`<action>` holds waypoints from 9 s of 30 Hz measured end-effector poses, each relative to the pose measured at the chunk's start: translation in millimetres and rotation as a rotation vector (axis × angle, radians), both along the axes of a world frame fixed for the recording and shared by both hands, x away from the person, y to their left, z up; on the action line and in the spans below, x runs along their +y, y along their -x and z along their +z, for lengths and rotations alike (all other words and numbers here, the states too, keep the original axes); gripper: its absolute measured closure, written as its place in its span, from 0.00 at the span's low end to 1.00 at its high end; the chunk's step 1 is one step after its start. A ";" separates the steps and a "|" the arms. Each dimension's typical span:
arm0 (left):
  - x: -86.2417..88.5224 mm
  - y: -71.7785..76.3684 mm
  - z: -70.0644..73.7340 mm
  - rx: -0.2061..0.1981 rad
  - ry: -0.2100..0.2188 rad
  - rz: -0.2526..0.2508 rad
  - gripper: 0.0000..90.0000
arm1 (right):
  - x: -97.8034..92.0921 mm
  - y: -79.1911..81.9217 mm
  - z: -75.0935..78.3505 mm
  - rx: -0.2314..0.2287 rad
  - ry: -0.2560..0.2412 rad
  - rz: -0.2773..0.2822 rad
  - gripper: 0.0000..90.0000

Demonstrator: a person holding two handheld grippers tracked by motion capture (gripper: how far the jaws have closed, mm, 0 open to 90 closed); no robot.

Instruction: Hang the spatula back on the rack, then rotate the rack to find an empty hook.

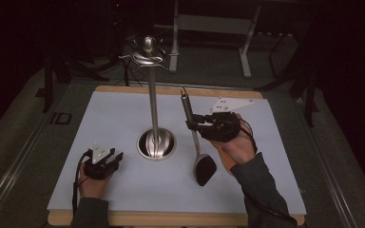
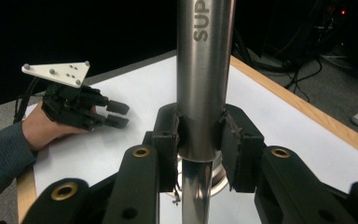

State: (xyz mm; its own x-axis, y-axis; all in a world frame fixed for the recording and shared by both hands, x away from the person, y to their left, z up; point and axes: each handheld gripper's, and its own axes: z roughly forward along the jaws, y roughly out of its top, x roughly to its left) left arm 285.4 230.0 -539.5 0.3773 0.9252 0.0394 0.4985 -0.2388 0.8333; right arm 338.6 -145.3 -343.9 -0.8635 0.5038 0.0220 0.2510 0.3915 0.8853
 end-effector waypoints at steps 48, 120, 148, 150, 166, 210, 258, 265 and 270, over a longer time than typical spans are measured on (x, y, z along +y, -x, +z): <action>0.3 -0.1 0.0 0.001 0.004 -0.002 0.68 | 46.6 -11.4 47.5 -0.105 -0.084 0.048 0.77; -36.9 32.0 119.6 -0.454 0.283 -0.112 1.00 | -34.4 -4.2 -59.4 0.000 0.273 -0.225 0.64; -77.2 28.4 212.1 -0.675 0.375 -0.192 1.00 | -99.8 19.6 -136.1 0.151 0.226 -0.400 0.62; -79.0 28.4 216.6 -0.687 0.375 -0.195 1.00 | -101.1 20.2 -135.6 0.153 0.216 -0.402 0.62; -86.5 5.2 241.4 -0.738 0.400 -0.160 1.00 | -108.1 22.4 -137.6 0.163 0.199 -0.417 0.62; -72.0 -17.4 247.4 -0.748 0.368 -0.051 1.00 | -119.6 22.3 -137.3 0.166 0.181 -0.445 0.62; -63.1 -44.2 256.0 -0.697 0.333 0.025 1.00 | -128.7 21.0 -138.3 0.175 0.166 -0.465 0.62; -62.5 -45.2 256.7 -0.693 0.334 0.022 1.00 | -129.4 21.0 -138.4 0.174 0.166 -0.466 0.62; -60.7 -44.0 257.0 -0.691 0.328 0.016 1.00 | -130.9 21.0 -138.0 0.176 0.164 -0.470 0.62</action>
